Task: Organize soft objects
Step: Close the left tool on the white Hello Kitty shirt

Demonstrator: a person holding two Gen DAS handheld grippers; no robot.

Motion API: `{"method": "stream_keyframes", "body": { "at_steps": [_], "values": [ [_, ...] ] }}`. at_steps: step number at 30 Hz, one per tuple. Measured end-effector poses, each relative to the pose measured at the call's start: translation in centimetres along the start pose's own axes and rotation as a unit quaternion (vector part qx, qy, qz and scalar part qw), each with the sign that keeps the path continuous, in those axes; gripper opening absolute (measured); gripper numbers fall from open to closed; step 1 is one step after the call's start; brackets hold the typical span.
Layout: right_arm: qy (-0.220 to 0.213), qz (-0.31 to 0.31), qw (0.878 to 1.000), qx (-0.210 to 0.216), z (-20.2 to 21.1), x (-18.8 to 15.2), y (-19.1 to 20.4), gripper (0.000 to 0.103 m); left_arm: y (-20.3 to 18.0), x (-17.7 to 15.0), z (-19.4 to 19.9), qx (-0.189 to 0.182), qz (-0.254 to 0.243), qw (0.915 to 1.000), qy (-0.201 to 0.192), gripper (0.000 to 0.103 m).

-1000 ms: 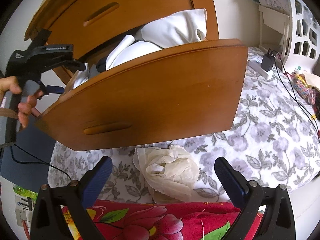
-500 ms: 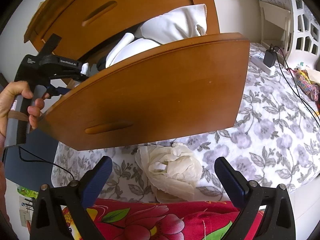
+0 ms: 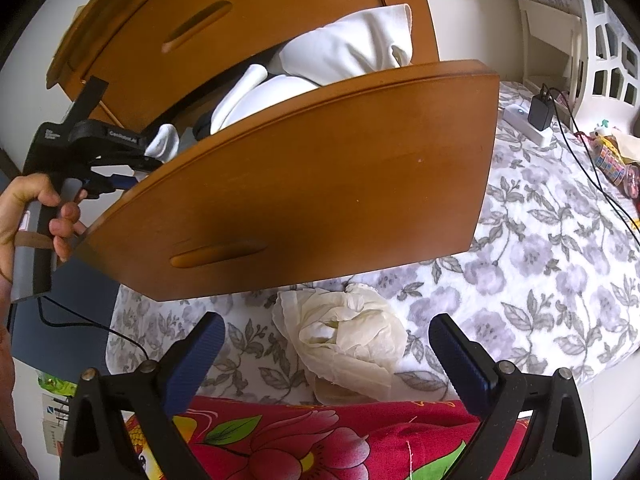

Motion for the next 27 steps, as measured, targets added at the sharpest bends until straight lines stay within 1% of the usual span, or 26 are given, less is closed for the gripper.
{"method": "stream_keyframes", "body": {
  "at_steps": [3,7,9,14,17,19,22,24,27],
  "values": [
    [0.003,-0.001,1.0,0.002,-0.1,0.0,0.0,0.103,0.1,0.0,-0.2,-0.009,0.002,0.9999,0.007,0.043],
    [0.003,-0.002,1.0,0.001,-0.1,0.0,0.0,0.103,-0.2,-0.1,-0.8,0.005,-0.004,0.9999,0.016,0.043],
    [0.003,-0.002,1.0,0.001,-0.1,0.0,0.0,0.103,-0.3,-0.2,-0.9,0.0,0.002,0.9998,0.019,0.042],
    [0.003,-0.002,1.0,0.002,-0.1,0.0,0.0,0.103,-0.6,-0.3,-0.9,0.004,-0.002,0.9998,0.017,0.038],
    [0.003,-0.004,1.0,0.003,-0.2,0.0,0.0,0.103,-0.5,-0.3,-0.6,0.002,0.001,0.9999,0.01,0.033],
    [0.004,-0.005,1.0,0.004,-0.2,0.0,0.0,0.103,-0.4,-0.4,-0.3,0.0,0.001,1.0,0.005,0.025],
    [0.004,-0.005,1.0,0.005,-0.2,-0.1,0.0,0.103,-0.4,-0.4,0.2,0.0,-0.005,1.0,-0.005,0.017],
    [0.004,-0.005,1.0,0.005,-0.2,-0.1,0.0,0.103,-0.4,-0.4,0.5,-0.001,-0.007,0.9999,-0.011,0.014],
    [0.003,-0.007,1.0,0.006,-0.1,-0.1,0.0,0.103,-0.4,-0.6,1.0,-0.008,-0.007,0.9998,-0.017,0.012]
  ]
}}
Point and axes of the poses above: each gripper's, at about its wrist camera, not at the fingertips, and z roughly against the way its jaws point, y to its left, x to its top, the point moved 10 cm from there along -z, roughly the way its jaws point, and after that the axes turned 11 degrees about y, right-handed, at the moved point
